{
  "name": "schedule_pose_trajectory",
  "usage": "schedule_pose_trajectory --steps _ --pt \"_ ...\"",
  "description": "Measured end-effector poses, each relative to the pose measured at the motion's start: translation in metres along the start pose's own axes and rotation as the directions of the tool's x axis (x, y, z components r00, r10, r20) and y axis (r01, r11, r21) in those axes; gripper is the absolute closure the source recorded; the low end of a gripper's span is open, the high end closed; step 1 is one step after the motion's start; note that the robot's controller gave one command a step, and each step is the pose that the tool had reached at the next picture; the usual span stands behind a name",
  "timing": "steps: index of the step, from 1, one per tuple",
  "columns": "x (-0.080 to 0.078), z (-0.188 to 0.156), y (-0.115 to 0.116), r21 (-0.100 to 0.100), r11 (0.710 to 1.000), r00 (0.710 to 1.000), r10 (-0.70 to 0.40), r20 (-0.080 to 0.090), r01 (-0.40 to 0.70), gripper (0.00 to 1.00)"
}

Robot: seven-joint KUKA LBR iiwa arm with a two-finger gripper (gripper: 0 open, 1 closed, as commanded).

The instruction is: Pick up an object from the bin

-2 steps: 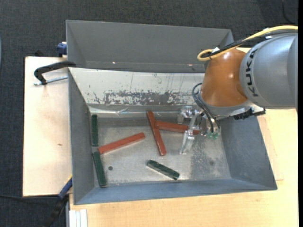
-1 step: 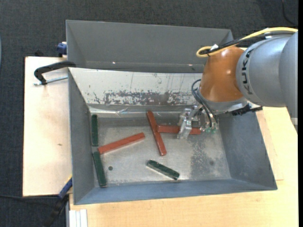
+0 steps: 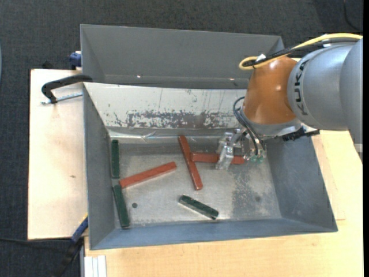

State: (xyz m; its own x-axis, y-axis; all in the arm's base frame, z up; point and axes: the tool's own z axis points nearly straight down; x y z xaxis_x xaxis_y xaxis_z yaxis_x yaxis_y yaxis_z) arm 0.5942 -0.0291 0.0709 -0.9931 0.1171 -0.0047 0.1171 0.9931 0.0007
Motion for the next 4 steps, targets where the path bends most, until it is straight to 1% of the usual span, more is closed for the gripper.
schedule_pose_trajectory --steps 1,2,3,4 --pt "0.025 -0.148 0.002 -0.001 1.0 1.0 0.005 0.002 -0.005 1.0" --pt "0.026 -0.147 0.002 -0.001 1.0 1.0 0.005 0.0 -0.005 1.0" --pt "0.052 -0.083 -0.034 0.002 0.976 0.976 0.218 -0.008 -0.218 0.0" --pt "0.051 -0.084 -0.034 0.001 0.976 0.976 0.217 -0.004 -0.217 0.0"
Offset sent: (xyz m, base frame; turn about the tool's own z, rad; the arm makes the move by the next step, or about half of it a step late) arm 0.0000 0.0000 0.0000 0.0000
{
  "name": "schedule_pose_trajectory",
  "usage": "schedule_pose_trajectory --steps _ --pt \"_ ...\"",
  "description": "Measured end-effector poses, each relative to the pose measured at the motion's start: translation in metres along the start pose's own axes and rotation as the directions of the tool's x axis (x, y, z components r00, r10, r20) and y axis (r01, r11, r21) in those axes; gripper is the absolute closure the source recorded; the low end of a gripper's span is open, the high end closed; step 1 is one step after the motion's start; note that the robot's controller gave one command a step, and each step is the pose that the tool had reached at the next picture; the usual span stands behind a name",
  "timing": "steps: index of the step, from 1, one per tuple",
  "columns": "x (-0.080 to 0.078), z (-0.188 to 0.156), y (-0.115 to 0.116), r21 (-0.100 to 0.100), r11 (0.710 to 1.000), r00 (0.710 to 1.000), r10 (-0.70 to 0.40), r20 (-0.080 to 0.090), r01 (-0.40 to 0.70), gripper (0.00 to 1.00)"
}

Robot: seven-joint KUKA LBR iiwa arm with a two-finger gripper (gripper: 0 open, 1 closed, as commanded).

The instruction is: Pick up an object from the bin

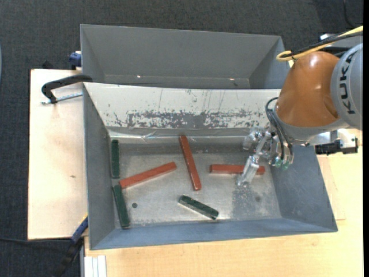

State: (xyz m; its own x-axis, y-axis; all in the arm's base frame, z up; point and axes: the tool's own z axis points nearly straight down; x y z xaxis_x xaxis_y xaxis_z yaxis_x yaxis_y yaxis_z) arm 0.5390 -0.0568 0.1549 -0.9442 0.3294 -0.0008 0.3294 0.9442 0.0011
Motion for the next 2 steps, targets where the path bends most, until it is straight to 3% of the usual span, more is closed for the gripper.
schedule_pose_trajectory --steps 1,2 --pt "0.0125 0.0827 -0.0032 -0.001 0.987 0.987 0.158 0.003 -0.158 1.0" --pt "0.0125 0.0827 -0.0032 -0.001 0.987 0.987 0.158 0.003 -0.158 1.0"
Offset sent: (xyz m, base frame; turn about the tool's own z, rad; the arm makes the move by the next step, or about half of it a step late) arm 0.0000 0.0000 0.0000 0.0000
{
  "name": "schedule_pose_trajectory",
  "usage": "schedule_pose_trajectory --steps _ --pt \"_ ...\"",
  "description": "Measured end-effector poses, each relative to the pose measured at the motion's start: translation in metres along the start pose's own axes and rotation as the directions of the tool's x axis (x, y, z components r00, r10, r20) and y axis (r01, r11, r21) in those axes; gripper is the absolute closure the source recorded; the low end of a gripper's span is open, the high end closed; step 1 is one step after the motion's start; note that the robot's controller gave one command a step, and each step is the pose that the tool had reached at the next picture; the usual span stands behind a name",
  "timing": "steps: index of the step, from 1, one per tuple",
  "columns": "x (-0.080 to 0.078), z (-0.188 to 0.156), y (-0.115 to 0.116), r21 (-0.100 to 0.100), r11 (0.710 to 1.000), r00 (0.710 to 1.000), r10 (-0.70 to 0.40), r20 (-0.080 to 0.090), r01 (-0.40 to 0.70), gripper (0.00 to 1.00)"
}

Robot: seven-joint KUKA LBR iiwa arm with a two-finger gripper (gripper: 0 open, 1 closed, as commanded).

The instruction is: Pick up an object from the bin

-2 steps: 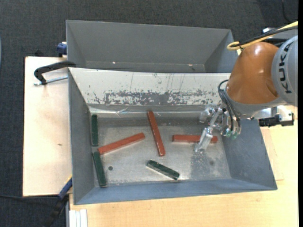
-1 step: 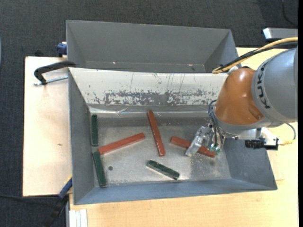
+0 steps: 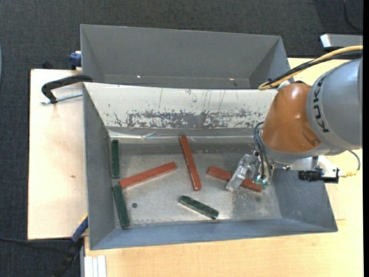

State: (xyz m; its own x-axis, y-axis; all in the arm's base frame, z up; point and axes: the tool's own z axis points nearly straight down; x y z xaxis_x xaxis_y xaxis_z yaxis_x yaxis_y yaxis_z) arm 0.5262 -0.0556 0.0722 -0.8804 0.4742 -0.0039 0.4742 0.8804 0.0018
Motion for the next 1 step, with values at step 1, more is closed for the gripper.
schedule_pose_trajectory --steps 1 --pt "0.0001 -0.0005 0.0 0.0 1.0 1.0 0.0 0.0 0.0 1.0"
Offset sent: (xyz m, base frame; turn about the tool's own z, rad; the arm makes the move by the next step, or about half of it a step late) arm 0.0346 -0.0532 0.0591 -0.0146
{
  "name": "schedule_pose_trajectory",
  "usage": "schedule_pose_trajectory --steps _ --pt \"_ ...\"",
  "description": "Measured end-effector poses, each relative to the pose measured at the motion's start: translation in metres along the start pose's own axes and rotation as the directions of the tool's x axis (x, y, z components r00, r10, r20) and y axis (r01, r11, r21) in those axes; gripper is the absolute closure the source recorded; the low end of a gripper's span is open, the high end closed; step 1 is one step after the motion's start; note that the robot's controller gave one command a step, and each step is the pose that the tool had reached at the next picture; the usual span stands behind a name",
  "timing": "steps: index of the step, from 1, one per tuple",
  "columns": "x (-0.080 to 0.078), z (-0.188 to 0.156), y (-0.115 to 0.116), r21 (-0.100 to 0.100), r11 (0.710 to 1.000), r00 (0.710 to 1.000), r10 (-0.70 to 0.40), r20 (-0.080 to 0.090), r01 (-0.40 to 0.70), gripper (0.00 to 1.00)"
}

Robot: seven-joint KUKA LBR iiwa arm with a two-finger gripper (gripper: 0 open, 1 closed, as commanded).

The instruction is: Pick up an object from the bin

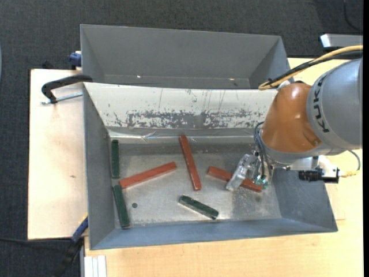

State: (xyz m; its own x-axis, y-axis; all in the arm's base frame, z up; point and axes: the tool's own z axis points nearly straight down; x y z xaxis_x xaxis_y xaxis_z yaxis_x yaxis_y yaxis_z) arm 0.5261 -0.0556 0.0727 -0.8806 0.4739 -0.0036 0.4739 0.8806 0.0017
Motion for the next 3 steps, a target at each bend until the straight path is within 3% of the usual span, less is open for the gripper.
schedule_pose_trajectory --steps 1,2,3 --pt "-0.041 -0.047 -0.02 -0.002 1.0 1.0 -0.022 -0.001 0.022 1.0" --pt "-0.05 -0.058 -0.028 0.0 1.0 1.0 -0.018 0.0 0.018 1.0" --pt "-0.057 -0.065 -0.064 0.001 1.0 1.0 0.003 -0.001 -0.003 0.0"
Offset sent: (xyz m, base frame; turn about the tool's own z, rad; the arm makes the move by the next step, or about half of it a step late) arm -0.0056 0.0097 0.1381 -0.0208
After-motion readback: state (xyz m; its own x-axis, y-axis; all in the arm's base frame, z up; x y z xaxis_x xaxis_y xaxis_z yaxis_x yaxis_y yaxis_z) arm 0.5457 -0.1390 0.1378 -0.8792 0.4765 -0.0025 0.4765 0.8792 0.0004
